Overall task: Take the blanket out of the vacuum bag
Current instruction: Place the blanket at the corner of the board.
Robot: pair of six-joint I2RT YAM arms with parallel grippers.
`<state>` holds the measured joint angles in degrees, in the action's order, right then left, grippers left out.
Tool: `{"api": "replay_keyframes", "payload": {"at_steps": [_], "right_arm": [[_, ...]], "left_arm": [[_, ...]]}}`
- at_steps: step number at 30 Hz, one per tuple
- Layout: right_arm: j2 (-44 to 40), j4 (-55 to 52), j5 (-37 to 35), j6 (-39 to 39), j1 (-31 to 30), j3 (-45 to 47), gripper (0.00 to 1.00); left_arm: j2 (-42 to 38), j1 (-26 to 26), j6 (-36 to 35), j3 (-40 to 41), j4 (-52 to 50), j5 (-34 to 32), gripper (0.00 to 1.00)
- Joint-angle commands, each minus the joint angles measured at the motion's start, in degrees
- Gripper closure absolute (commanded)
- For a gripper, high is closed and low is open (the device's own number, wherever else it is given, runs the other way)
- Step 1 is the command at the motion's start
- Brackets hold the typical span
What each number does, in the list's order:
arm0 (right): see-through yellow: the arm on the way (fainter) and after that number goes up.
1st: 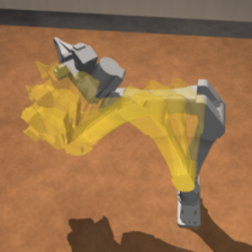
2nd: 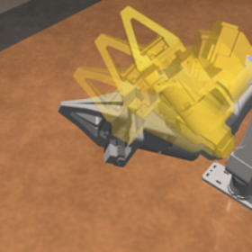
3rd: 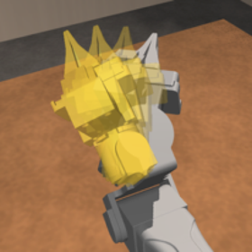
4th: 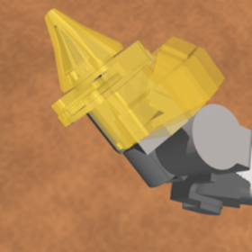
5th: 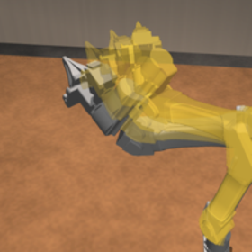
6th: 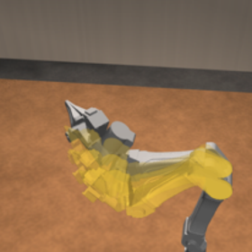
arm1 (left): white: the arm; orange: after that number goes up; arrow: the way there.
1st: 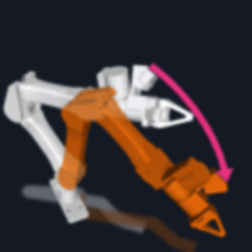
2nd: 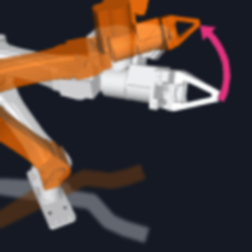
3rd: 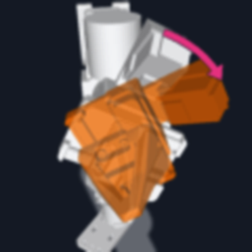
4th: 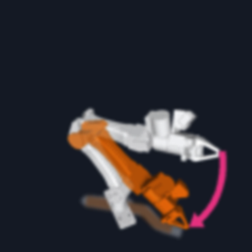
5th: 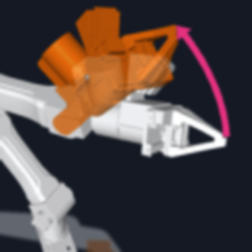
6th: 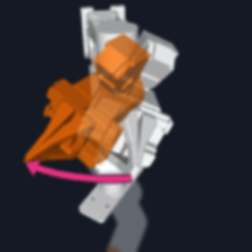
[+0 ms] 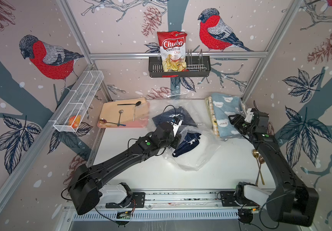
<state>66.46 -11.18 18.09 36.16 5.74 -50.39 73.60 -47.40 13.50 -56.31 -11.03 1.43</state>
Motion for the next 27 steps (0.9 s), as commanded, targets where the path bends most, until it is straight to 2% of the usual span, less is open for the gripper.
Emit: {"api": "replay_keyframes", "payload": {"at_steps": [1, 5, 9, 11, 18, 19, 21, 22, 25, 27], "right_arm": [[2.3, 4.5, -6.3, -1.1, 1.4, -0.8, 0.38], [10.4, 14.8, -2.7, 1.2, 7.4, -2.7, 0.43], [23.8, 12.8, 7.2, 2.4, 10.9, -10.9, 0.53], [26.5, 13.5, 7.3, 2.3, 10.9, -11.5, 0.55], [27.0, 13.7, 3.6, 2.1, 13.8, -6.3, 0.59], [26.5, 14.6, 3.6, 2.4, 14.4, -5.0, 0.64], [25.9, 15.7, 2.7, 3.3, 15.3, -3.4, 0.81], [25.9, 15.7, 2.6, 3.6, 15.6, -3.3, 0.83], [26.8, 14.7, 1.5, 4.3, 15.8, -4.5, 0.83], [28.0, 14.5, 1.3, 4.6, 15.9, -5.3, 0.75]], "left_arm": [[-0.3, 0.1, -0.3, -0.2, 1.2, 0.0, 0.93], [-0.3, 0.2, -0.3, -0.1, 1.2, -0.2, 0.93], [-0.3, 0.1, -0.5, -0.1, 1.1, -0.6, 0.93], [-0.3, 0.1, -0.7, -0.2, 1.0, -0.8, 0.93], [0.2, 0.1, -0.7, -0.2, 1.0, -0.7, 0.93], [0.4, 0.1, -0.6, -0.2, 1.0, -0.5, 0.93], [0.7, 0.1, -0.6, -0.2, 1.1, -0.3, 0.94], [0.8, 0.1, -0.6, -0.3, 1.0, -0.3, 0.94], [0.9, 0.1, -0.7, -0.4, 0.9, -0.2, 0.94], [0.9, 0.1, -0.7, -0.4, 0.8, -0.4, 0.94]]}}
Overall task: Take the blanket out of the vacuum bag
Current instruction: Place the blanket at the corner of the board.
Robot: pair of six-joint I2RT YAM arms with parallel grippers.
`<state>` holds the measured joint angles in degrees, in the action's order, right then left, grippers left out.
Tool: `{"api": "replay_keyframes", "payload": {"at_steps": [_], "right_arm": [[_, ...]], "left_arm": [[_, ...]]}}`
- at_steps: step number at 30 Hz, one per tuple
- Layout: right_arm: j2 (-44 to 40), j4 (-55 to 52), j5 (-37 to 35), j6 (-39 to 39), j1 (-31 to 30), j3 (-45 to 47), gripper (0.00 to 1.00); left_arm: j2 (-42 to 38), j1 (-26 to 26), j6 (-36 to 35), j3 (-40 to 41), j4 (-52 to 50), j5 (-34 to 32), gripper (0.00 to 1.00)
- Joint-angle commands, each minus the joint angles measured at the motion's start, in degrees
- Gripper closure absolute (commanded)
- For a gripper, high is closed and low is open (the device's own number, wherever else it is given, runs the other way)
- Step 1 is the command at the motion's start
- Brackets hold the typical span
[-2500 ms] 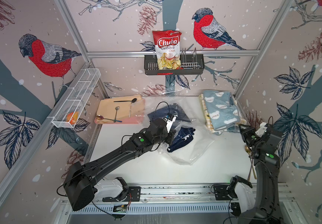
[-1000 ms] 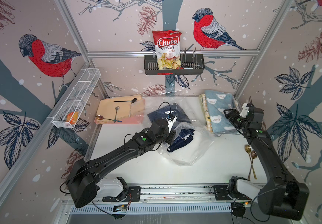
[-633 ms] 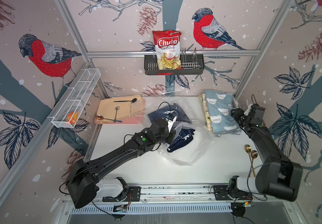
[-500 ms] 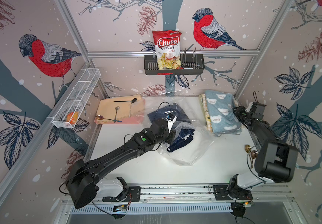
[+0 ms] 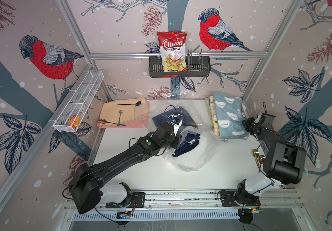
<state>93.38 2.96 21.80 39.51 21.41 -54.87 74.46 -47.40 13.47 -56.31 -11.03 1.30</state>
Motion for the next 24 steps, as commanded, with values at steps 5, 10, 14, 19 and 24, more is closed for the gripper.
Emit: {"api": "replay_keyframes", "payload": {"at_steps": [5, 10, 14, 19, 24], "right_arm": [[-0.8, -0.9, -1.9, 1.7, 0.1, -1.3, 0.46], [-11.3, -4.6, -2.9, 1.8, -0.8, 0.2, 0.43], [-22.3, -7.8, -2.6, 1.3, -4.7, 3.7, 0.41], [-34.6, -9.4, -1.2, 1.9, -16.5, 9.2, 0.42], [-43.9, -9.3, -1.6, 3.4, -28.3, 14.8, 0.46]], "left_arm": [[-0.1, 0.1, -0.7, -0.2, 0.9, -0.8, 0.94], [0.2, 0.1, -0.6, -0.5, 0.9, -0.3, 0.94], [0.1, 0.1, -0.6, -0.5, 0.9, 0.0, 0.93], [0.0, 0.1, -0.6, -0.6, 0.4, 0.7, 0.9], [-0.6, -0.1, -0.7, -0.5, 0.0, 0.8, 0.88]]}}
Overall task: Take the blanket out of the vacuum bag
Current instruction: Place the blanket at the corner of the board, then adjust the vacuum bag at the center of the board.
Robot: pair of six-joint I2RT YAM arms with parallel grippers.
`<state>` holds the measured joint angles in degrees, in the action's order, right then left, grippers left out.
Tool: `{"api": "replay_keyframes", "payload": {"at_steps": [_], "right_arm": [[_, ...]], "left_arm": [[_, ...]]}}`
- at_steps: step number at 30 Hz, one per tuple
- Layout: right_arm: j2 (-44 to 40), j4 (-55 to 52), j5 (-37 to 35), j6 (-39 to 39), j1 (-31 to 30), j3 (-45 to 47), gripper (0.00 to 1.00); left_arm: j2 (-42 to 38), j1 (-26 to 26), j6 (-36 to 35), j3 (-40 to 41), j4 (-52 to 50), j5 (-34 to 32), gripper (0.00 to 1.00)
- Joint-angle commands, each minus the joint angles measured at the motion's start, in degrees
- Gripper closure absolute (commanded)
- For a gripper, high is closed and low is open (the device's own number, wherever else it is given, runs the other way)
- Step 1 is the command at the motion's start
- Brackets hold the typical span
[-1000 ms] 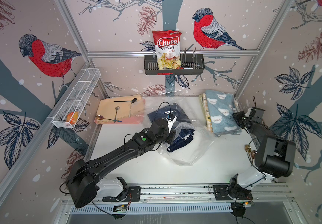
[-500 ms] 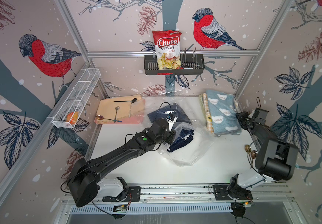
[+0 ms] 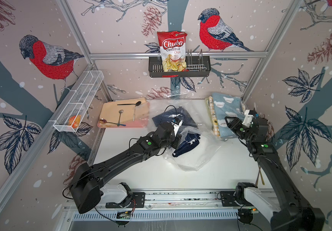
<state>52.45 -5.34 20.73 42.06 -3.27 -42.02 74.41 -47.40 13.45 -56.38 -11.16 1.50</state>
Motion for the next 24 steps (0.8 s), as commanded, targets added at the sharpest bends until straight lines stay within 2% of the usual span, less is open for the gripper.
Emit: {"api": "replay_keyframes", "payload": {"at_steps": [1, 12, 17, 24], "right_arm": [[-4.0, -1.5, -0.8, 0.9, -5.2, 2.6, 0.47], [-15.3, -8.6, 0.1, 1.2, -21.0, 4.2, 0.68], [-17.3, -5.1, -0.3, 1.4, -27.5, 7.4, 0.63], [-16.0, -2.1, -2.2, 0.8, -36.7, 10.8, 0.62]], "left_arm": [[-0.7, -0.2, -0.8, -0.5, 0.2, 0.5, 0.88], [0.5, -3.7, -2.5, -0.4, -2.0, -3.1, 0.89], [0.4, -4.6, -3.4, -2.1, -2.7, -6.0, 0.89], [0.0, -5.4, -4.0, -1.8, -2.8, -8.1, 0.89]]}}
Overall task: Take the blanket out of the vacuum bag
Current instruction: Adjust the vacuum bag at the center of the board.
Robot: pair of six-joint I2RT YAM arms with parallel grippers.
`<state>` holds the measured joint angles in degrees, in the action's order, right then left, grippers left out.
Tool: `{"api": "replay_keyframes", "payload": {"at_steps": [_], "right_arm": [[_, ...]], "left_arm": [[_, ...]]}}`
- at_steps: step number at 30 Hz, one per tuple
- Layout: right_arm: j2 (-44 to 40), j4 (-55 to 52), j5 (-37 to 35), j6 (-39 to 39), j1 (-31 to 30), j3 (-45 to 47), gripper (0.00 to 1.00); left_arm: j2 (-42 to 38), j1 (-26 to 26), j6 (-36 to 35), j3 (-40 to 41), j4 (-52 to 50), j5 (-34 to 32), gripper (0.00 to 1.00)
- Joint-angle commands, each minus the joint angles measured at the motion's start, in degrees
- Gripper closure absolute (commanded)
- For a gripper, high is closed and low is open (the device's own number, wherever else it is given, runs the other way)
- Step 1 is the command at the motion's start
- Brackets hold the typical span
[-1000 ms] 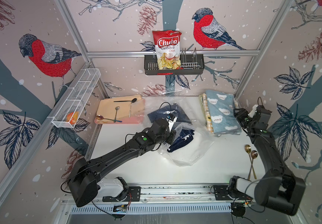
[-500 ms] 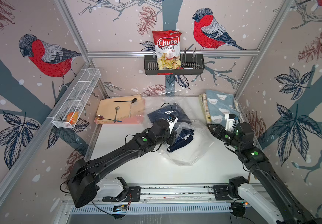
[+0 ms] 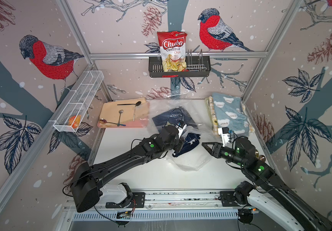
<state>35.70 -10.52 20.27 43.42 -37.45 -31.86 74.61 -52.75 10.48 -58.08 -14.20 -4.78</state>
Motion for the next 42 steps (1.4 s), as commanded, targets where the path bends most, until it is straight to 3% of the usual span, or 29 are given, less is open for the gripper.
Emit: {"api": "replay_keyframes", "payload": {"at_steps": [1, 6, 14, 24, 30, 42], "right_arm": [[1.2, 3.0, -2.6, -0.6, -3.9, 1.0, 0.62], [5.7, 4.1, -5.8, -1.4, -9.5, 3.0, 0.61], [16.3, 8.2, -7.6, -1.7, -11.5, 5.2, 0.62], [28.5, 5.9, -13.7, -5.1, -15.3, 1.1, 0.65], [31.0, 5.0, -12.9, -6.0, -12.6, -0.5, 0.64], [35.8, 5.5, -13.7, -3.0, -0.8, -3.7, 0.59]], "left_arm": [[0.0, -0.1, -1.1, -0.2, 0.2, -1.8, 0.89], [0.5, -0.3, -1.1, -0.4, -0.1, -1.5, 0.91], [0.2, -0.3, -1.8, -0.4, -0.2, -2.6, 1.0], [-1.5, -0.3, -2.1, 0.0, 0.2, -2.7, 1.0], [-2.0, -0.3, -2.1, 0.0, 0.3, -2.8, 1.0], [-2.7, -0.3, -2.0, 0.6, 1.3, -2.6, 1.0]]}}
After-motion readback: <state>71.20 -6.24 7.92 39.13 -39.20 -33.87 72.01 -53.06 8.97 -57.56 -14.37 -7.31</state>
